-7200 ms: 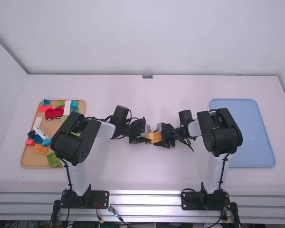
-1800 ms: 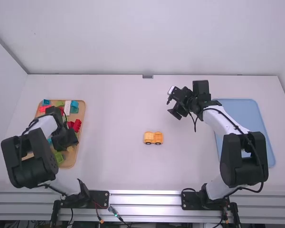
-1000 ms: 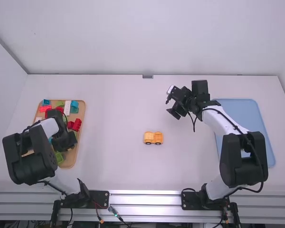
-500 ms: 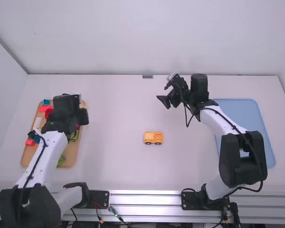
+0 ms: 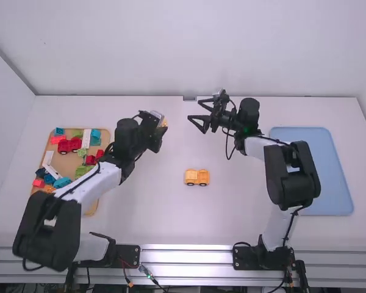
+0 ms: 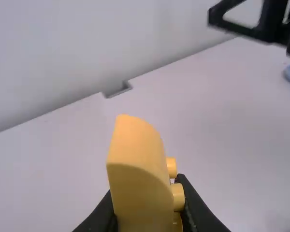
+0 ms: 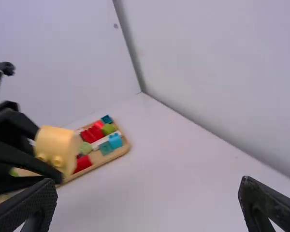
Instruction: Assemble lego blocks to make yellow taxi
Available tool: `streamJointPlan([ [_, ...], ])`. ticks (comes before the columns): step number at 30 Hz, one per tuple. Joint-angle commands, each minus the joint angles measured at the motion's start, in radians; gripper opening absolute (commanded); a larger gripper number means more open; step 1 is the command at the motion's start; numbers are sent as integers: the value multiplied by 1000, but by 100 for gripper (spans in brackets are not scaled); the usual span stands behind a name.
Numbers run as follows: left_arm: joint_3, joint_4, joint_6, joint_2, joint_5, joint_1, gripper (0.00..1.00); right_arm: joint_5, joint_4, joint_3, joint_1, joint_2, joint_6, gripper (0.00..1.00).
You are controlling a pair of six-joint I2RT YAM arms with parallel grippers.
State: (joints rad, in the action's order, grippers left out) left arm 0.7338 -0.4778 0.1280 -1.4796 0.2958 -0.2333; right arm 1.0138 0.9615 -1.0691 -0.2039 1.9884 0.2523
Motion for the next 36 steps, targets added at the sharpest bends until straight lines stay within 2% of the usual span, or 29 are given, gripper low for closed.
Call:
streamJointPlan([
  [1,-8,-97,-8,-98,151,-3,2,24,9,-14,-30,16,81,99],
  [3,-8,-205,-11,-166,157,-15,2,-13,-11,-14,-51,17,81,100],
  [5,-8,-246,-22,-188,136,-27,2,-55,-31,-14,-63,17,80,100],
  [7,-8,-335,-82,-228,43,-66,2,-159,-67,-13,-82,17,80,99],
  [10,-6,-371,-99,-233,-25,-107,2,-198,-92,-11,-101,17,24,98],
  [13,9,-362,-99,-233,-27,-130,2,-230,-117,-11,-117,17,-30,95],
  [17,61,-271,-143,-232,-26,-129,2,-264,-138,-10,-132,17,-73,91],
  [20,85,-224,-137,-233,-44,-129,2,-255,-137,-4,-131,17,-73,83],
  [23,88,-236,-140,-233,-106,-129,2,-255,-137,3,-131,17,-74,80],
  [28,87,-264,-139,-233,-96,-135,2,-251,-132,3,-131,17,-74,70],
  [31,86,-263,-89,-234,-103,-135,2,-209,-132,3,-131,16,-51,60],
  [36,86,-272,-50,-234,-105,-135,2,-173,-137,3,-131,16,-46,55],
])
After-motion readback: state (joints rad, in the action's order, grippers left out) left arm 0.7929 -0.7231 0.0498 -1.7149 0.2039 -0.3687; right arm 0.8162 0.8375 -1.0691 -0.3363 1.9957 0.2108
